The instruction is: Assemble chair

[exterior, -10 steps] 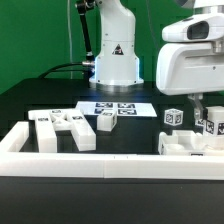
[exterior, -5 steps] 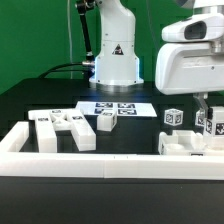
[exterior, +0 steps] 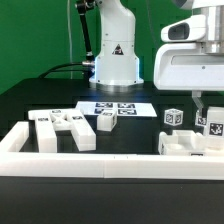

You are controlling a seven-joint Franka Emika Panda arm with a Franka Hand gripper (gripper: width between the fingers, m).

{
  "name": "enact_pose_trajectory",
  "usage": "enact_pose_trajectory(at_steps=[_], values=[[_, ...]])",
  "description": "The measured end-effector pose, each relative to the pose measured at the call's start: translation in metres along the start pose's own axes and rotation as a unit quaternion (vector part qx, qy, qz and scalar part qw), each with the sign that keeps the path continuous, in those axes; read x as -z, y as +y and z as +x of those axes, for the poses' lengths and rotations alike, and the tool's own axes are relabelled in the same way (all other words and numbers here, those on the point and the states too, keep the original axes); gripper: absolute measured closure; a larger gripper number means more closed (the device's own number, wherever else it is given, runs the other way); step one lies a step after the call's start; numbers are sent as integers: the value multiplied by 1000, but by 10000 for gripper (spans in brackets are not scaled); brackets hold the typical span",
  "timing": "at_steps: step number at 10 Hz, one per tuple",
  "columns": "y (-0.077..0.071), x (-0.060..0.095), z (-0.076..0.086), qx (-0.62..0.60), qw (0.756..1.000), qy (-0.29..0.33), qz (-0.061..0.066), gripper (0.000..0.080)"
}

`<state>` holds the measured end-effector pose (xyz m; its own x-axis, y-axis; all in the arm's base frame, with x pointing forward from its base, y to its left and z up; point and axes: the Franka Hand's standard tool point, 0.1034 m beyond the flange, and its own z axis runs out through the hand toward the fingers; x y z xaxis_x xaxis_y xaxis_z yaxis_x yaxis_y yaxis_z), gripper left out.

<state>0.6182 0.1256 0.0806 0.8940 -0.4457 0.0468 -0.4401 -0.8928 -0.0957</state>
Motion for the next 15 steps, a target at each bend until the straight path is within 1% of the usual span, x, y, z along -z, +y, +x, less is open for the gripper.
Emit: enact_pose_trajectory(at_steps=[2,3,6,7,10,12,13,14,15], values=[[0,0,-1,-120,993,-2,2,509],[0,-1,-1,-161,987,-2,2,509],[-1,-1,-2,-280,960,-4,2,509],[-1,-1,-2,-303,953,-5,3,509],[-2,-1,-2,-395,918,-9,5,509],[-2,-1,-2,-399,917,-10,6,509],[-1,-1,-2,-393,920,-10,6,509],[-2,-1,-2,-373,928,-10,6,441],[-2,-1,-3,-357,934,-10,6,441]])
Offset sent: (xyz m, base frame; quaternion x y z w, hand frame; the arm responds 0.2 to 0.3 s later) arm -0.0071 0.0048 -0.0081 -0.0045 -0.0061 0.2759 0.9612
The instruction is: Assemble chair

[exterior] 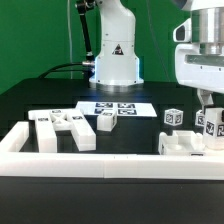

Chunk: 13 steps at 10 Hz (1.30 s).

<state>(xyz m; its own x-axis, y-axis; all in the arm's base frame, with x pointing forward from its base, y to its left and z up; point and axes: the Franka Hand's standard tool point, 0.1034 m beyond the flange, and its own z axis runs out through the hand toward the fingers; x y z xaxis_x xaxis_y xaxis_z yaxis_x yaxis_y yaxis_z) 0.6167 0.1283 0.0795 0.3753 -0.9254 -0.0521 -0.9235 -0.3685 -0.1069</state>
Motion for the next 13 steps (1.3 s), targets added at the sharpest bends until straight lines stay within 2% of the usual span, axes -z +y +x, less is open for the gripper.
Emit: enact_pose_trajectory(at_steps=[1,2,5,8,10,13], values=[[0,0,-1,38,999,1,-1,242],[0,0,-3,87,996,1,-2,168],[-1,-1,-4,235,972,1,-1,153],[0,-2,-3,375,927,0,-2,151],[0,-2,-4,470,883,-1,-4,151],[0,-2,-5,552,834,-1,-3,151]])
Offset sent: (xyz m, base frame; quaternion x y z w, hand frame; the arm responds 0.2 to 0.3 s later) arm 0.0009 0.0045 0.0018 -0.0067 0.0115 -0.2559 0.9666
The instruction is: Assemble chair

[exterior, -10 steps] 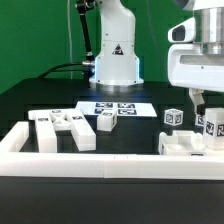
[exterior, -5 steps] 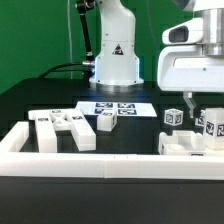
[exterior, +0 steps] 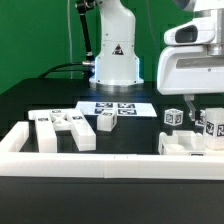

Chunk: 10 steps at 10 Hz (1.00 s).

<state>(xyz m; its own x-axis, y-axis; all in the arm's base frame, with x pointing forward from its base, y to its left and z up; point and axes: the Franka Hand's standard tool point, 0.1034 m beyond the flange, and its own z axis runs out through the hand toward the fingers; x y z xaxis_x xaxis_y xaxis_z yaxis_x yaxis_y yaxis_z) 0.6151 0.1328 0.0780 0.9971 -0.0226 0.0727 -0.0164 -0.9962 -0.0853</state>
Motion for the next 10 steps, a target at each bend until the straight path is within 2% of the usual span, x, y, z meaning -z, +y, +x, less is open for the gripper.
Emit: enact_pose_trajectory(at_steps=[3,6,10], values=[[3,0,1,74,997,0,-2,151],[4,0,1,72,997,0,-2,510],[5,0,1,38,999,0,-2,509]])
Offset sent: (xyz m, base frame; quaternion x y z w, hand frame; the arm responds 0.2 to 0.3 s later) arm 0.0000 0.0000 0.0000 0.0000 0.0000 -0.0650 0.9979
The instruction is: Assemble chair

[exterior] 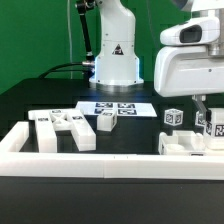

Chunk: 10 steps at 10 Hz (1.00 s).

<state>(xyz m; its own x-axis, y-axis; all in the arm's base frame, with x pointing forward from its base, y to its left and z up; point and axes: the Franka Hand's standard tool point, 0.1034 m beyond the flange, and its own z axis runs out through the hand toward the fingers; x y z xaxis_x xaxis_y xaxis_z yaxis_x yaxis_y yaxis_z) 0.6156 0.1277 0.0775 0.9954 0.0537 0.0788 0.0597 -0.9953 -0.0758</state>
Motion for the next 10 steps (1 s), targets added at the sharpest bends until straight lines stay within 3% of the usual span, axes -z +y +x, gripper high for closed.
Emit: enact_pose_trajectory(at_steps=[4,10], values=[[0,-1,-2,-255,967,7,1,508],[-3,-2,-1,-533,846,1,1,508]])
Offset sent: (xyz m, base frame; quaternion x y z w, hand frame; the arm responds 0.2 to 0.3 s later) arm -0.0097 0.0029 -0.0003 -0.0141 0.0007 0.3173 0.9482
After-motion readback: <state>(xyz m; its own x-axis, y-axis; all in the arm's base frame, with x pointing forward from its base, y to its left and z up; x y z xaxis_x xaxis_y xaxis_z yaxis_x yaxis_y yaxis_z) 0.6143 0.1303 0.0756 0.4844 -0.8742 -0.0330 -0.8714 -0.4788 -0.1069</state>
